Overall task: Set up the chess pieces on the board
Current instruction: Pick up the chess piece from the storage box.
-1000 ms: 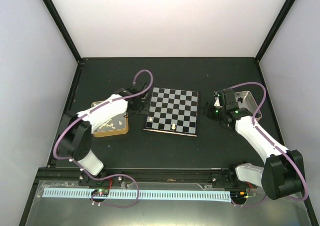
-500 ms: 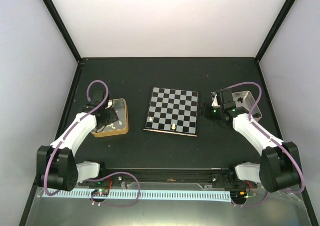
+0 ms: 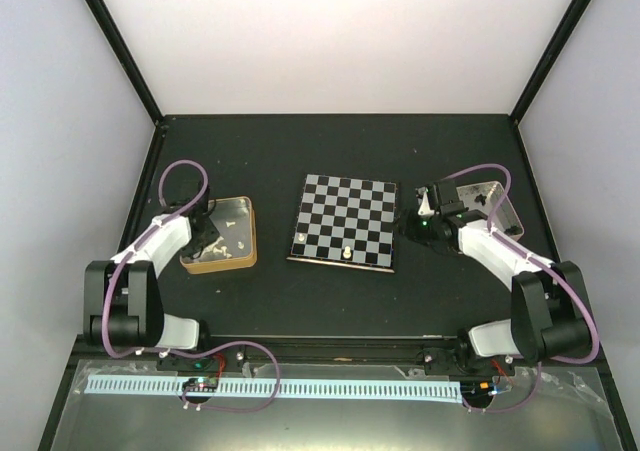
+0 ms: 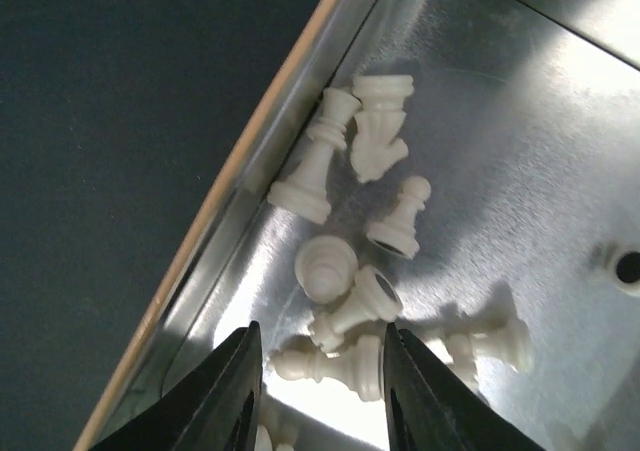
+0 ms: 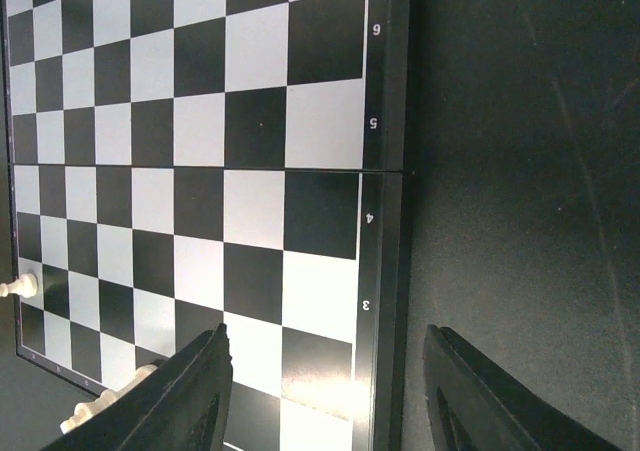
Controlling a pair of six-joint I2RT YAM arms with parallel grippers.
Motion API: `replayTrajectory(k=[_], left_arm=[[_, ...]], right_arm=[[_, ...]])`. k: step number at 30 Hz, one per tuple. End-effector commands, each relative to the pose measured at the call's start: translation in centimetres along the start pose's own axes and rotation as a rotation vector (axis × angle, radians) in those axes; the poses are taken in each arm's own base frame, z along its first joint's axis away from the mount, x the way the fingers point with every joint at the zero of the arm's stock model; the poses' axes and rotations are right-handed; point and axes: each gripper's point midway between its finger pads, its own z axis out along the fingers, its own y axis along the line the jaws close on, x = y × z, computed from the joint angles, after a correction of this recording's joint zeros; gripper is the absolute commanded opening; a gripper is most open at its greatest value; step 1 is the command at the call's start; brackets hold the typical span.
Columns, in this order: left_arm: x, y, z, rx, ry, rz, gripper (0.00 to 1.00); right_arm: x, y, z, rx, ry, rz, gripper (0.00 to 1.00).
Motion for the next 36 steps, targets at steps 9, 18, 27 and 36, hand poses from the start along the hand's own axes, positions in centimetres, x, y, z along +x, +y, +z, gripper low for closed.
replayTrajectory(k=[9,18,27,36], left_arm=[[-3.8,-1.1,1.0,0.012,-0.115,-0.037,0.21],[-3.1,-1.4,1.5,0.030,-0.086,-0.028,0.12],[-3.4,-1.4,-0.6,0.070,-0.111,-0.022,0.01],[-3.4,-5.4,-6.2,0.315,-0.117,0.069,0.01]], right_arm=[[-1.4,1.2,-0.3,-0.026,-0.034,-0.034,0.48],[-1.5,1.2,-0.5,-0.028,-0.043,-0.021,0.45],[-1.8,1.6,-1.2,-0.038,-0.062,-0.025,0.44],[-1.6,1.8,-2.0,-0.055,-0.088,-0.013,0.44]])
